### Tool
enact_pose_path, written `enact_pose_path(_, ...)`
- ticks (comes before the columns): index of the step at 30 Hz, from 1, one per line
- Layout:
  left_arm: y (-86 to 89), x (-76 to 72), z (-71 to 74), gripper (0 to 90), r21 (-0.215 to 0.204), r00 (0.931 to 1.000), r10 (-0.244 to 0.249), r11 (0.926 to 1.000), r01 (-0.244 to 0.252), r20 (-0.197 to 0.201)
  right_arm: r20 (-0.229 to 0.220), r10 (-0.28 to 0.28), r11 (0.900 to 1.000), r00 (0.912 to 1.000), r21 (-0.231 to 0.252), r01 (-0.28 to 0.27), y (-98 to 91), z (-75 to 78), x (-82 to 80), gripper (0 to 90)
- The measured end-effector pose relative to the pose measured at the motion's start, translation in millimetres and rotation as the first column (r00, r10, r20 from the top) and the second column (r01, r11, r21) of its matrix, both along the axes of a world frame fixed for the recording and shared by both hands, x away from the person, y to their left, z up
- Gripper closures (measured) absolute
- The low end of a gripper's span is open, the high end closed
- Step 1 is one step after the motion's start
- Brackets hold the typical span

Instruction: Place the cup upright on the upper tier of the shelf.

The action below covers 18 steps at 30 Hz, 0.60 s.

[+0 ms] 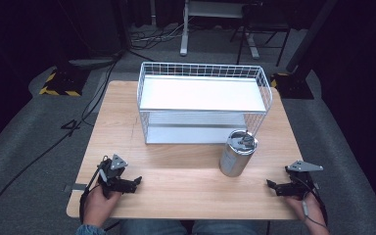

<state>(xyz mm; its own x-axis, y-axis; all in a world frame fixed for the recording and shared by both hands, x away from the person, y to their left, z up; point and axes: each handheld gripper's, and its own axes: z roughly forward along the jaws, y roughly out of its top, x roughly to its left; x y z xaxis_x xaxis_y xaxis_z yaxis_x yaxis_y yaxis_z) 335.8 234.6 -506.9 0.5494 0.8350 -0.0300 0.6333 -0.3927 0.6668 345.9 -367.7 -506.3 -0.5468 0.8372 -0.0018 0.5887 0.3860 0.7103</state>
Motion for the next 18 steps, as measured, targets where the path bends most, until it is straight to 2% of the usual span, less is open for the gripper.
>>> enact_pose_path(9,-0.1,0.4,0.0,0.9,0.001,1.0,0.001,1.0,-0.001,0.002,0.0,0.0,1.0,1.0,-0.001,0.0,0.0,0.0,0.0,0.3)
enact_pose_path(14,0.2,1.7,0.1,0.9,0.004,1.0,0.0,1.0,0.0,0.006,-0.001,-0.022,0.9998,0.9998,-0.002,0.022,0.9,0.2,-0.5,0.2)
enact_pose_path(18,0.2,2.7,0.0,0.9,0.003,1.0,0.0,1.0,0.0,0.006,0.001,-0.085,0.9964,0.9964,0.001,0.085,-0.7,0.1,-0.2,0.6)
